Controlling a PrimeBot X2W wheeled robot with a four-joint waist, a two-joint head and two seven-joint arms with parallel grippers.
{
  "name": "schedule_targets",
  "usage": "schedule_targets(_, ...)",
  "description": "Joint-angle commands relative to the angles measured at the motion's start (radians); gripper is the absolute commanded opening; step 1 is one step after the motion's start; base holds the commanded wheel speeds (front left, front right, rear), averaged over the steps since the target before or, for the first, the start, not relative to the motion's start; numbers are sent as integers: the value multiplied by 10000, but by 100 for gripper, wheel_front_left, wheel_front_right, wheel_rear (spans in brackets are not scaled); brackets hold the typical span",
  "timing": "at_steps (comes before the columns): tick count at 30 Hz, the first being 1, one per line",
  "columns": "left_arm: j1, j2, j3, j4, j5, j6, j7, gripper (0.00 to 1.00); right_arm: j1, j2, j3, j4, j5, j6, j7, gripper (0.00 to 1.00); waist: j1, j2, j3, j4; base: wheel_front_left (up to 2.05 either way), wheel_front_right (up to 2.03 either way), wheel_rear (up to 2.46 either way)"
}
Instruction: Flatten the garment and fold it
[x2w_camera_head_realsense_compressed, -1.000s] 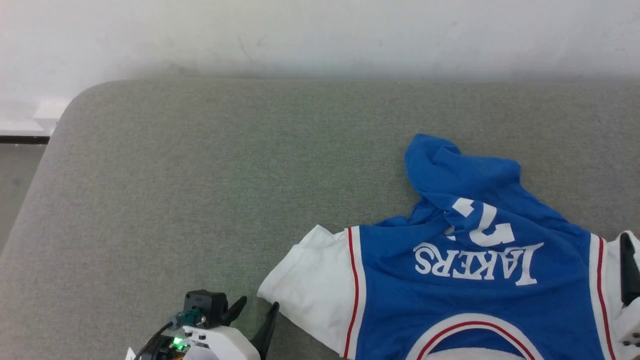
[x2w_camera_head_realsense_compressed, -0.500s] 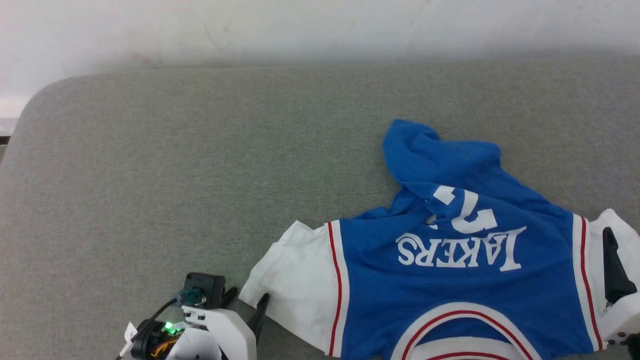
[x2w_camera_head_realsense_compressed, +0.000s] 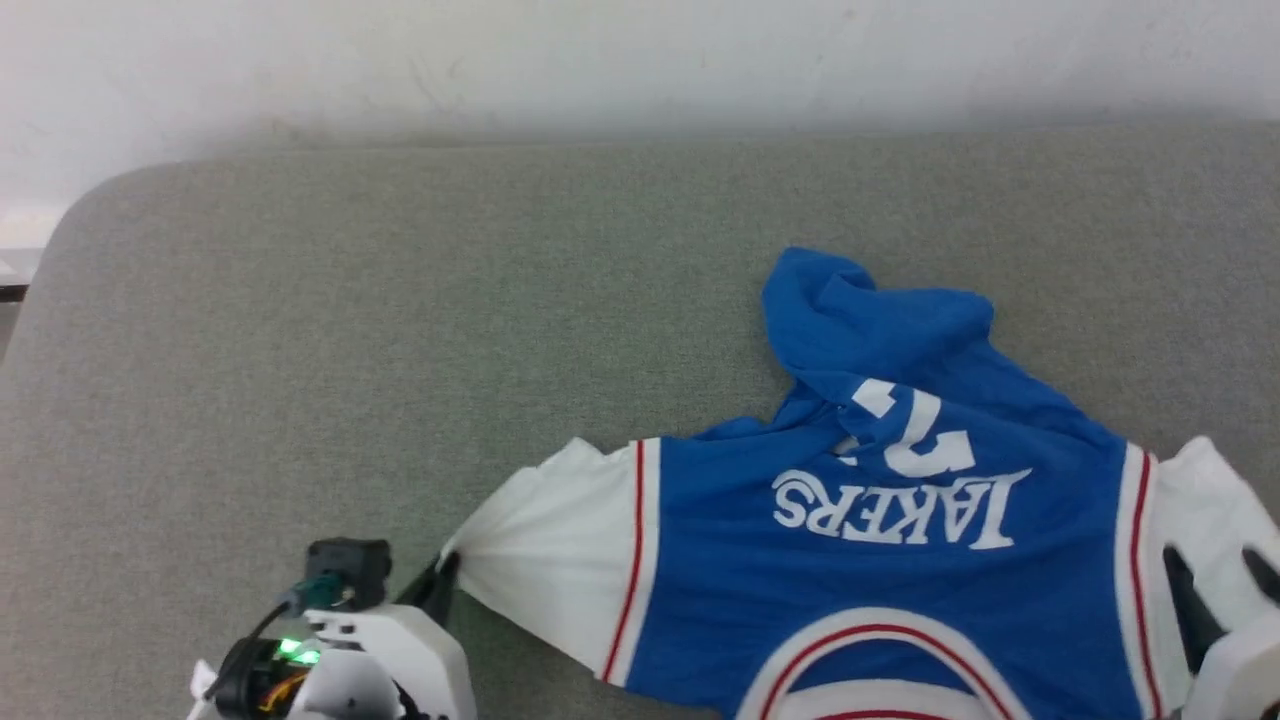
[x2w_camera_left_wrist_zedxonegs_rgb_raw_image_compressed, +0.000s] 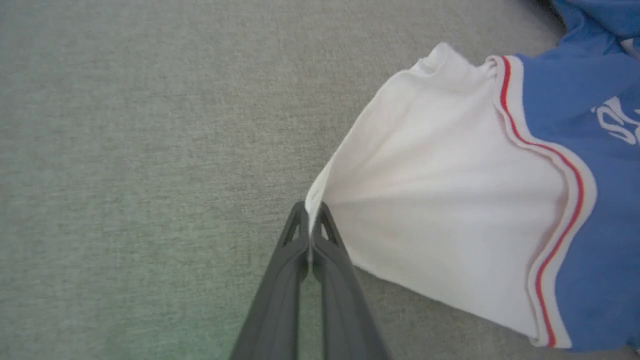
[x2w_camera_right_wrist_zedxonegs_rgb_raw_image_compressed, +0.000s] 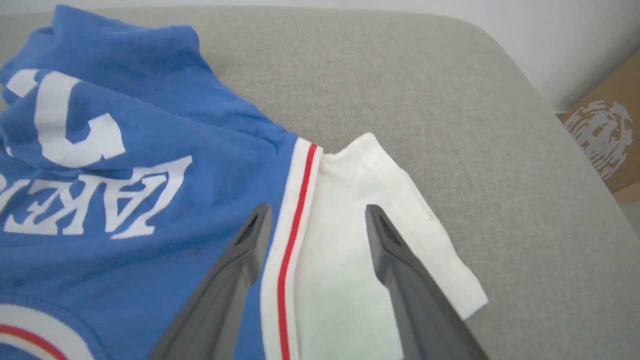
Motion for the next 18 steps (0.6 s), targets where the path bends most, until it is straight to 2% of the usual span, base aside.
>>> schedule_targets(1, 114, 87, 196, -96, -92, 122, -223, 0, 275, -48, 32, 2, 162, -21, 336, 100, -2, 0, -211, 153, 0, 0, 0)
schedule_targets(4, 173, 126, 477, -615, -205, 233, -685, 0, 839, -303, 11, -172, 341, -21, 1483, 100, -2, 0, -305, 240, 0, 0, 0)
schedule_targets(8, 329, 268, 612, -1304, -276, 252, -790, 0, 1101, -654, -415, -291, 407, -21, 2487, 100, -2, 0, -284, 304, 0, 0, 0)
schedule_targets(14, 461, 374, 486, -2335, -246, 306, -422, 0, 877, -983, -926, 236, 325, -21, 3186, 100, -2, 0, -46, 459, 0, 0, 0)
schedule_targets(18, 406, 336, 335, -2818, -173, 387, -243, 0, 586, -1093, -1092, 881, 281, -21, 3282, 100, -2, 0, 217, 592, 0, 0, 0)
